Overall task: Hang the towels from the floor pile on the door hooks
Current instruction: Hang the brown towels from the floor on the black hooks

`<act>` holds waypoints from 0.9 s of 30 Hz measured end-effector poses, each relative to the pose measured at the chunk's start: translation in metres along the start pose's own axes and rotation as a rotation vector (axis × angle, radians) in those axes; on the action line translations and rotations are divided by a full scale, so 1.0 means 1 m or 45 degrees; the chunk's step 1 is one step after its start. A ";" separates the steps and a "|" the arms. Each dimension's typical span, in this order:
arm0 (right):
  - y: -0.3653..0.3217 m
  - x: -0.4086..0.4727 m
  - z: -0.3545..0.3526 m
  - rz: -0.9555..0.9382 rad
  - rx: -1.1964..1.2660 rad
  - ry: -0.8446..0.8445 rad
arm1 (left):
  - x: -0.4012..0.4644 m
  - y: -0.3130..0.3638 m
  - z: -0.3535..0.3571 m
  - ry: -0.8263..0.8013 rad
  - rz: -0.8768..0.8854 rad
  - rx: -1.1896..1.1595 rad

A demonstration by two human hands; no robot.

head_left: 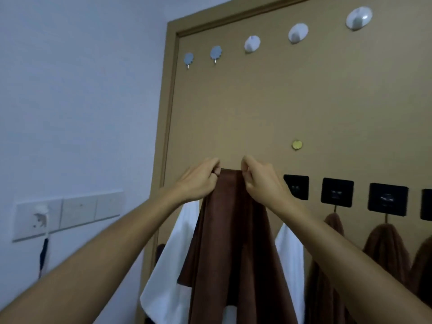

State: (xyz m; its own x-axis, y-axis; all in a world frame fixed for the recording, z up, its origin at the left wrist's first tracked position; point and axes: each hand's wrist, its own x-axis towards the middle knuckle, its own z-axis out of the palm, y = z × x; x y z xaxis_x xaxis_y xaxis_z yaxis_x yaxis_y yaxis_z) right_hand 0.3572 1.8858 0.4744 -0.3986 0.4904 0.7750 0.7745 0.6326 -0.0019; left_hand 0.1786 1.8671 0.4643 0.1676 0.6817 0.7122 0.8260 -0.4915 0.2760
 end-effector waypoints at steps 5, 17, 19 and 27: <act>-0.011 0.090 0.026 0.035 -0.022 0.105 | 0.067 -0.038 -0.031 0.257 -0.006 0.204; -0.047 0.303 0.062 0.011 -0.250 0.450 | 0.237 -0.149 -0.105 0.865 0.224 0.230; -0.050 0.336 0.066 -0.001 -0.283 0.488 | 0.262 -0.165 -0.118 0.916 0.257 0.247; -0.053 0.432 0.091 -0.111 -0.534 0.531 | 0.340 -0.229 -0.141 0.986 0.250 0.219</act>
State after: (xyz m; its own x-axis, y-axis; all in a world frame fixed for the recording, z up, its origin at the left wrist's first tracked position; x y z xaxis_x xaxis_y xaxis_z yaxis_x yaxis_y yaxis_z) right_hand 0.0993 2.1186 0.7516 -0.3084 0.1169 0.9441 0.9094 0.3273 0.2565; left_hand -0.0295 2.1350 0.7348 -0.0496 -0.0066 0.9987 0.9020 -0.4297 0.0419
